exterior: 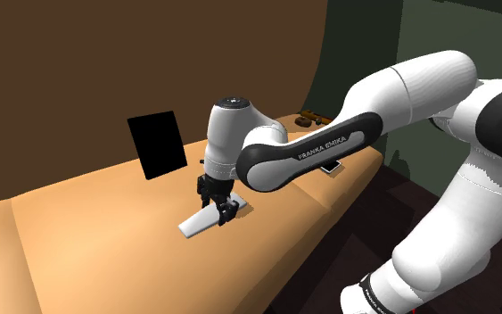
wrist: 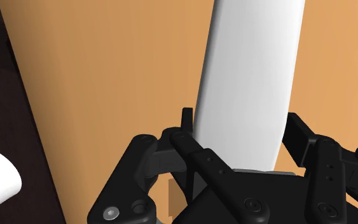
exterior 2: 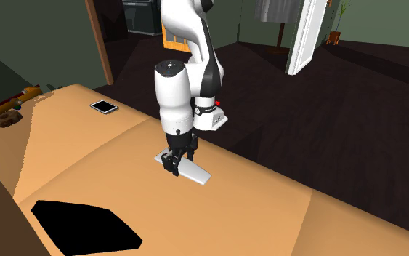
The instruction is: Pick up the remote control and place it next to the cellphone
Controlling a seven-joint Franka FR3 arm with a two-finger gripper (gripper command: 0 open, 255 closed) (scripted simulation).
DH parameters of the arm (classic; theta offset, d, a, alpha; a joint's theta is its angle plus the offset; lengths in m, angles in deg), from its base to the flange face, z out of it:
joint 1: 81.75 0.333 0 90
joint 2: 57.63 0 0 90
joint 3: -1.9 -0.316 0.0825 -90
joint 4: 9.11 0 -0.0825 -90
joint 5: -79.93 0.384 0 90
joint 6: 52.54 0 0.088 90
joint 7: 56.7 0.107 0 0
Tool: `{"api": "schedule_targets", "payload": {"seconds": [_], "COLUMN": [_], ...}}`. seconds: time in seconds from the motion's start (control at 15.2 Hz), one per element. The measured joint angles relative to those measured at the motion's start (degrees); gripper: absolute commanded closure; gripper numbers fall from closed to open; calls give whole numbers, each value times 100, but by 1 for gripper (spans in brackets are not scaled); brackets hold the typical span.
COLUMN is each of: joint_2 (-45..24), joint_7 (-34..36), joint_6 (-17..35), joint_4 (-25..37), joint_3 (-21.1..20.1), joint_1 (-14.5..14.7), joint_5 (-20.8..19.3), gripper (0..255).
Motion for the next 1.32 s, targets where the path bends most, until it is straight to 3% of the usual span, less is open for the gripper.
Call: {"api": "schedule_targets", "payload": {"seconds": [0.4,1.32], "joint_2": [27,897], "joint_7": [-21,-642], "joint_6": [-32,-912], "joint_4": [17,436], "joint_3": [-15,-319], "joint_1": [-14,-363], "joint_5": [31,945], "gripper": [255,255]}}
